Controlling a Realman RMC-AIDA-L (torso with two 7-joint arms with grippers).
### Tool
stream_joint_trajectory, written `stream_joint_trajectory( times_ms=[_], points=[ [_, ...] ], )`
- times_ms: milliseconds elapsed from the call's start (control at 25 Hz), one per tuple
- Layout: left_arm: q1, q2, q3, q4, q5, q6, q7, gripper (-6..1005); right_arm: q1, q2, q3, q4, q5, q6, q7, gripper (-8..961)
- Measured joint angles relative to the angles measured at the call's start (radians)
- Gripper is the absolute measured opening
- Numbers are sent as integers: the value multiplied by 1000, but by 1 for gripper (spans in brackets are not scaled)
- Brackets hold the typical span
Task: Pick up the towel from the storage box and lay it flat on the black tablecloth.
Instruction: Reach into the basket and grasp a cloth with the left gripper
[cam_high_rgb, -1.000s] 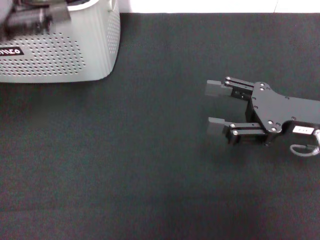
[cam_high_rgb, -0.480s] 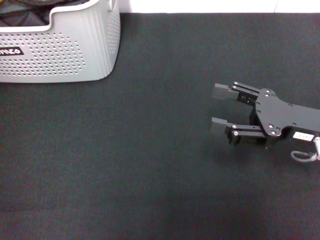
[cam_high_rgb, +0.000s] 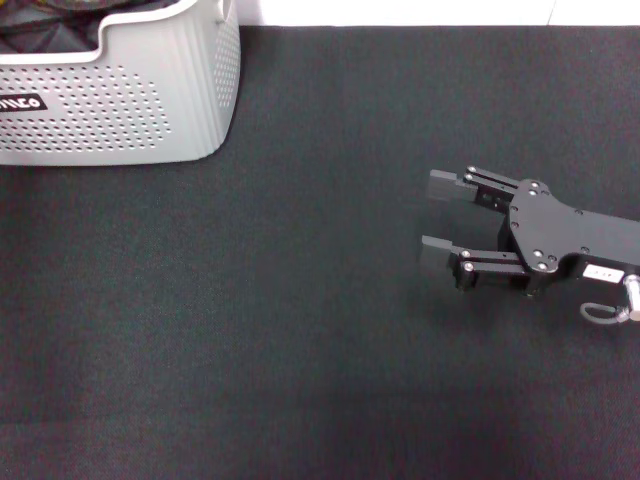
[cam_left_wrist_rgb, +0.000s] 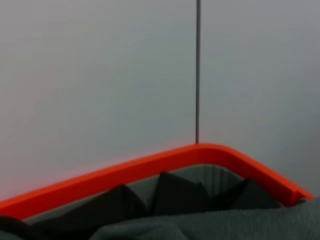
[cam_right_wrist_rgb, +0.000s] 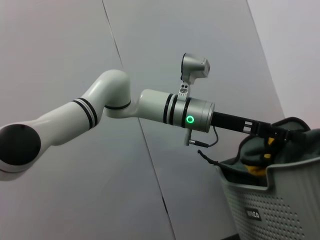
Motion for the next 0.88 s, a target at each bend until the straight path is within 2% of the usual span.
stream_joint_trajectory(
  times_ms=[200,400,600,880],
  points=[
    [-10,3,2,-12,19,-5,-12,817,-9,3,0,-1,1,13,-1,870],
    [-13,14,2,-35,32,-17,-29,816,-9,8,0,-1,1,21,-3,870],
    [-14,23,2,-61,31,-18,-30,709,-12,10,0,0,0,26,-12,870],
    [-14,27,2,-63,23,-13,-27,445,-20,15,0,0,-1,28,-15,870]
  ],
)
